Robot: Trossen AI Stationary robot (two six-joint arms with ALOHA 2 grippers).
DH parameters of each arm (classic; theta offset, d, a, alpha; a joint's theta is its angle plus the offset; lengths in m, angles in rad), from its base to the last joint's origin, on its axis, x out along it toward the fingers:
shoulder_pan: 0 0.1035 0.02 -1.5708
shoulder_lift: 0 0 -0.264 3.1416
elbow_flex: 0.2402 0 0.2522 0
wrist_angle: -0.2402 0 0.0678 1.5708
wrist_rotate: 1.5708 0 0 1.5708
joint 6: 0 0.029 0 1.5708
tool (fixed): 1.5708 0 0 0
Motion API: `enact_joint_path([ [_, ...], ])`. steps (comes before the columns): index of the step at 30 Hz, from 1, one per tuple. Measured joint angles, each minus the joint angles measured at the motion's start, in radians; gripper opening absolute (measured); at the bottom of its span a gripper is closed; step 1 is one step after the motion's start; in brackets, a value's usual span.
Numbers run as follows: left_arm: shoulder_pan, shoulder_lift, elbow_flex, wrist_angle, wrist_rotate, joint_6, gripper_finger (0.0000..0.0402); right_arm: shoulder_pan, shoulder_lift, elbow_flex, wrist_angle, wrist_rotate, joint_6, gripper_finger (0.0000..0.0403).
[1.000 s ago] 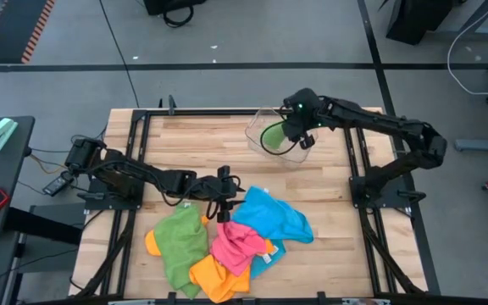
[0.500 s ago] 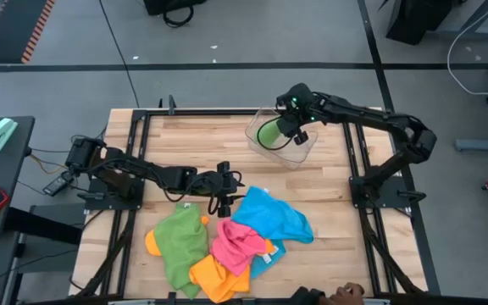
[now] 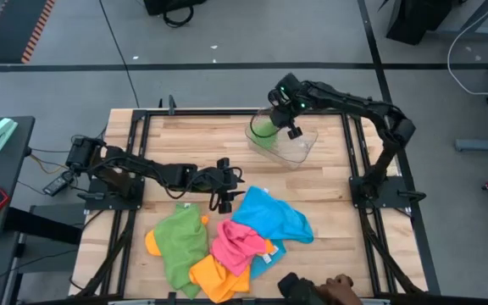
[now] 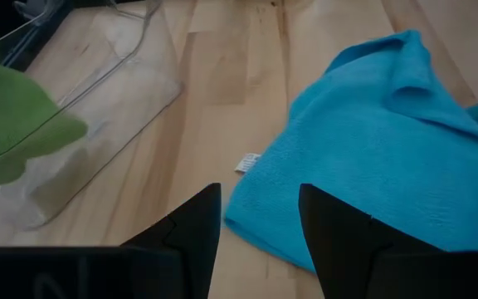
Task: Fold microfiber towels
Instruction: Put the top green towel into the transparent bin
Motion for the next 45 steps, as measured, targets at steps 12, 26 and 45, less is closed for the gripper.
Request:
enact_joint_path([
  [12,0.011,0.0,0.0,-0.025,0.0,0.007,0.0174,-0.056,0.097,0.192,-0.377,-0.215,0.048,0.0044],
  [26,0.011,0.0,0.0,-0.028,0.0,0.005,0.0174,-0.087,0.155,0.163,-0.48,-0.203,0.045,0.0044],
  [45,0.012,0.0,0.0,-0.028,0.0,0.021,0.0173,-0.083,0.072,0.162,-0.447,-0.153,-0.005,0.0044],
])
